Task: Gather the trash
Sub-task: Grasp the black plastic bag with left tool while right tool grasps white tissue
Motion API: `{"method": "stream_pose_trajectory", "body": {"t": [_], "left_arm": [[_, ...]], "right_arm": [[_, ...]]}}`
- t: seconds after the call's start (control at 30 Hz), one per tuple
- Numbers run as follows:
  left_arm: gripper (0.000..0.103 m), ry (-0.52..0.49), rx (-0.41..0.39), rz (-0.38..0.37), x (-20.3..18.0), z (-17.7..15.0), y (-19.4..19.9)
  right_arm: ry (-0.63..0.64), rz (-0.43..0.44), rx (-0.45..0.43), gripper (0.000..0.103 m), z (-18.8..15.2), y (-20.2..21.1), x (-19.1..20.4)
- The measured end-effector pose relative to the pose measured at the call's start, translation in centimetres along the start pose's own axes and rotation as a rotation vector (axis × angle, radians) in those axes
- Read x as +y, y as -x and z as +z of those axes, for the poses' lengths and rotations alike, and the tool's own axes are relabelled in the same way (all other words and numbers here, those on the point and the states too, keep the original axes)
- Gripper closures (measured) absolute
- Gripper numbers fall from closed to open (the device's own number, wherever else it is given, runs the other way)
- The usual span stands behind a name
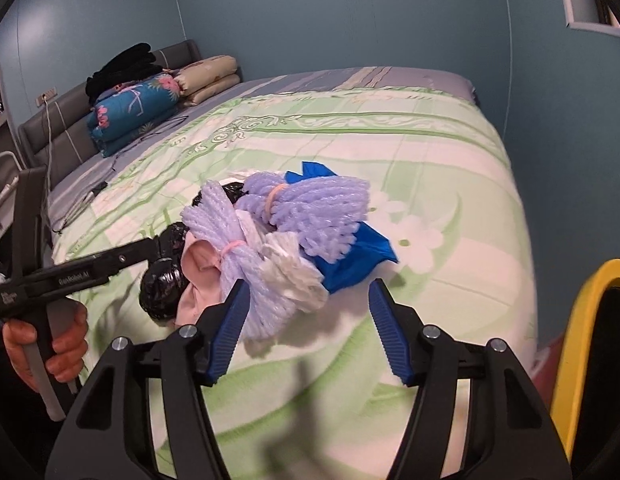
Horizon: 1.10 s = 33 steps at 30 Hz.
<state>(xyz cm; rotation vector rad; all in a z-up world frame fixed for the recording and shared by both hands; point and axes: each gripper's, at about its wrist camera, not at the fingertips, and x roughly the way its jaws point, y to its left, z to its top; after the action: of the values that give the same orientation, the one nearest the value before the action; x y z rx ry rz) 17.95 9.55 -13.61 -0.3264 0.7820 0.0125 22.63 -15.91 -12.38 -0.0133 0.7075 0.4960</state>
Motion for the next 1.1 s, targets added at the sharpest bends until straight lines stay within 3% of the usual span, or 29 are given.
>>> {"method": "stream_pose_trajectory", "body": {"t": [0.27,0.67,0.73,1.0,1.1], "left_arm": [[0.008,0.009,0.046,0.002,-0.2,0.0,-1.9],[0.011,0.023,0.071,0.001,0.2,-0.4,-3.0],[0.021,0.020,0.072,-0.001,0.1,-0.4,-3.0],[0.046,0.006,0.089,-0.020,-0.1,-0.5,-3.1],[0.052,0.015,0.083,-0.029,0.1,-0.4,-2.7]], "right_arm": [[-0.036,0.068,0.025,0.050,1.0,-2.0,-0.2],[-0.055,0.072,0.053,0.061,1.6,-4.1,-0.2],[-0.059,0.075,0.057,0.069,1.6,-4.3,-0.1],[-0.058,0.086,0.071,0.092,1.3,-4.5,0.1],[-0.060,0.078,0.057,0.094,1.3,-3.8,0.0]]}}
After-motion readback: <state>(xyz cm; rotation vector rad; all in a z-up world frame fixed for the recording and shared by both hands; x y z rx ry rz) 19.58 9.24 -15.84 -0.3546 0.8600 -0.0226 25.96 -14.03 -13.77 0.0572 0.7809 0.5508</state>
